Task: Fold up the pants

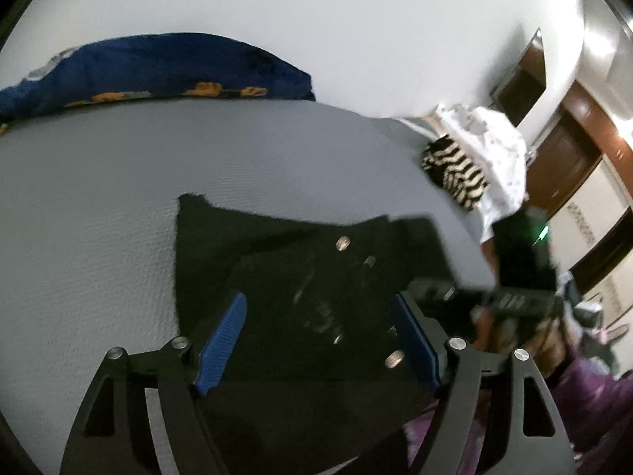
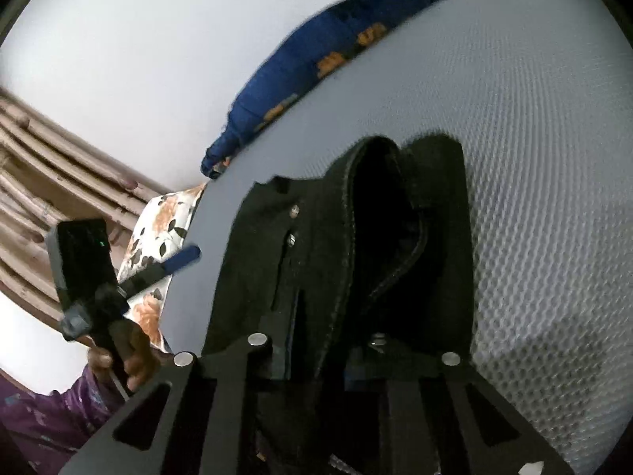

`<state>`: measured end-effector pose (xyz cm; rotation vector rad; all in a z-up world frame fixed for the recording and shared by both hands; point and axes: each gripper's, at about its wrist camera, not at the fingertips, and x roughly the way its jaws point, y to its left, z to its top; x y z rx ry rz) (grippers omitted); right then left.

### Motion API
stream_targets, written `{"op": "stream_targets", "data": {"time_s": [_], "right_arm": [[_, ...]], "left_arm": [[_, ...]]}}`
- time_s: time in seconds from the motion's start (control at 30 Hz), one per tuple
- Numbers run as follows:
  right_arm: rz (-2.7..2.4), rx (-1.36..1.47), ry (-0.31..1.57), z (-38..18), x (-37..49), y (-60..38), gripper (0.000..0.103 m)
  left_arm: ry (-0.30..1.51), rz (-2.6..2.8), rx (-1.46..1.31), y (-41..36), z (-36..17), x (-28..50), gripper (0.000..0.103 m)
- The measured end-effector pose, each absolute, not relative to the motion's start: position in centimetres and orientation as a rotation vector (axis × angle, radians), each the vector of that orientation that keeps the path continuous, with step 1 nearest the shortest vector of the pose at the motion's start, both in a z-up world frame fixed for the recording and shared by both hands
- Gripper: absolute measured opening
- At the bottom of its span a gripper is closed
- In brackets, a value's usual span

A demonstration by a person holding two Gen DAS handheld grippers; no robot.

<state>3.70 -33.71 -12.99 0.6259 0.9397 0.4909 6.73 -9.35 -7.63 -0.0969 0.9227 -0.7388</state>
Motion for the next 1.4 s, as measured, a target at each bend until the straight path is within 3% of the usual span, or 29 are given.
{"op": "stream_targets", "data": {"time_s": [0.2,0.3,0.37,0.4,0.57,0.7,0.87,0.97,1.0,1.13,1.23,1.3,1.33,1.4], "right_arm": [[0.479,0.625,0.951,-14.4,5.2,-35.4,0.014],[0.472,0.688,0.984,-15.3,5.1,-36.4,0.031],[0.441,0.719,0.949,-14.9,4.1,-37.5,0.057],[0.424,0.723,0.928,-14.5,3.7,-37.8,0.058],[0.350,0.636,0.820,-10.5,-0.1,-38.4,0.059],[0.475,0.736,0.868,-10.1,-3.0,-35.5,0.053],[0.408,0.585,1.005,-12.2,-3.0,-30.5,0.035],[0.305,0.667,1.004,-12.9,-2.9,-31.3,0.020],[0.270,0.709,1.007,-13.1,-3.0,-31.8,0.019],[0.202,0.722,1.005,-13.2,-3.0,-31.1,0.018],[0.142,0.884,0.998,-14.0,-2.1,-30.4,0.019],[0.109,0.984,0.994,-13.7,-2.8,-30.4,0.029],[0.109,0.995,0.979,-13.3,-3.5,-30.2,0.041],[0.088,0.913,0.959,-12.2,-4.3,-29.5,0.043]], "left_arm": [[0.965,-0.695,-0.006,-7.8,-11.0,6.0,0.078],[0.972,-0.689,-0.037,-7.3,-11.5,6.0,0.078],[0.970,-0.687,-0.056,-7.0,-11.6,5.9,0.078],[0.977,-0.688,-0.056,-6.9,-11.8,6.0,0.078],[0.975,-0.686,-0.020,-7.4,-11.9,5.7,0.078],[0.975,-0.688,-0.029,-7.6,-11.8,5.5,0.079],[0.972,-0.694,-0.054,-7.5,-12.1,5.5,0.081],[0.972,-0.703,-0.061,-7.4,-12.2,5.6,0.081],[0.972,-0.704,-0.063,-7.4,-12.2,5.6,0.081],[0.974,-0.717,-0.078,-7.1,-12.3,5.8,0.082],[0.981,-0.720,-0.099,-6.7,-12.3,5.9,0.082],[0.990,-0.717,-0.106,-6.4,-12.2,6.0,0.082],[0.990,-0.721,-0.118,-6.1,-12.2,6.0,0.082],[0.992,-0.725,-0.138,-5.7,-12.4,6.0,0.082]]}}
